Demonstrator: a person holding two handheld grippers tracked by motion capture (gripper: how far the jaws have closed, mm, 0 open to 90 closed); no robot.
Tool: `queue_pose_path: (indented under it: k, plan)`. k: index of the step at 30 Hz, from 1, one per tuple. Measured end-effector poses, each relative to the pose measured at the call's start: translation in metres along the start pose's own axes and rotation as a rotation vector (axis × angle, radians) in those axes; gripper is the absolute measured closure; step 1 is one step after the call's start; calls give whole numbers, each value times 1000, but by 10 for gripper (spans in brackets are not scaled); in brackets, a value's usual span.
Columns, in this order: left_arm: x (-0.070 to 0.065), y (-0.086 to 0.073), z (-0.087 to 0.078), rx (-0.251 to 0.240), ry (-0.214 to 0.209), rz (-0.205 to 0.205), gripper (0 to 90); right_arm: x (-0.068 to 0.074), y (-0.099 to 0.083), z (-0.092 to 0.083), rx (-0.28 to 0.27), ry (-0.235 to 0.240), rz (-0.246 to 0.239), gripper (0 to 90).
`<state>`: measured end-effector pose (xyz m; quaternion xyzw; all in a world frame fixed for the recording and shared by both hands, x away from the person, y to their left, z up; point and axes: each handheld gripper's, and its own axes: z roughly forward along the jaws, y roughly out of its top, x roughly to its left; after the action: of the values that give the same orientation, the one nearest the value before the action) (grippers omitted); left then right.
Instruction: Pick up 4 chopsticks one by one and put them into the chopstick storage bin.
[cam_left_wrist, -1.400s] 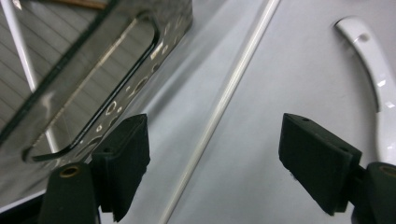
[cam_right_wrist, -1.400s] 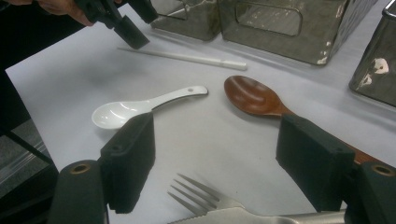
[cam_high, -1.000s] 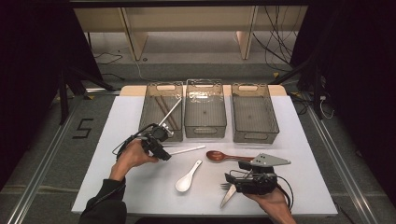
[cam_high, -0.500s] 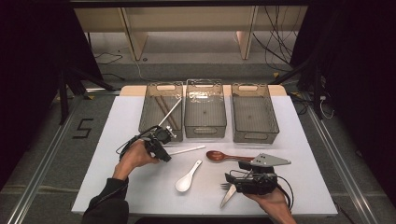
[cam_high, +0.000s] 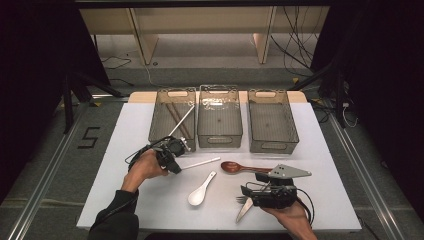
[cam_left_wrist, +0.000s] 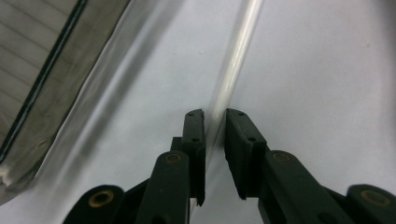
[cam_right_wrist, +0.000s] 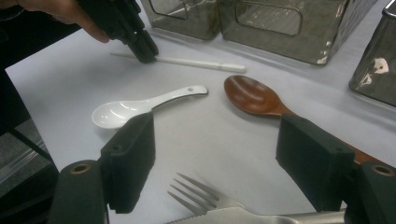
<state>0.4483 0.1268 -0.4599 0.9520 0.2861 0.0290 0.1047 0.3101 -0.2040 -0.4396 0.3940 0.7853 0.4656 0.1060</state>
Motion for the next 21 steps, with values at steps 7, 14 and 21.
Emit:
queue_pose_path:
  k: [7,14,21]
  plan:
    - [-3,1,0,14,-8,43,839,0,0,0,1,0,0,292]
    - [-4,1,0,21,-3,56,830,0,0,0,3,-1,0,292]
    - [-4,1,0,19,1,61,843,0,0,0,4,0,0,293]
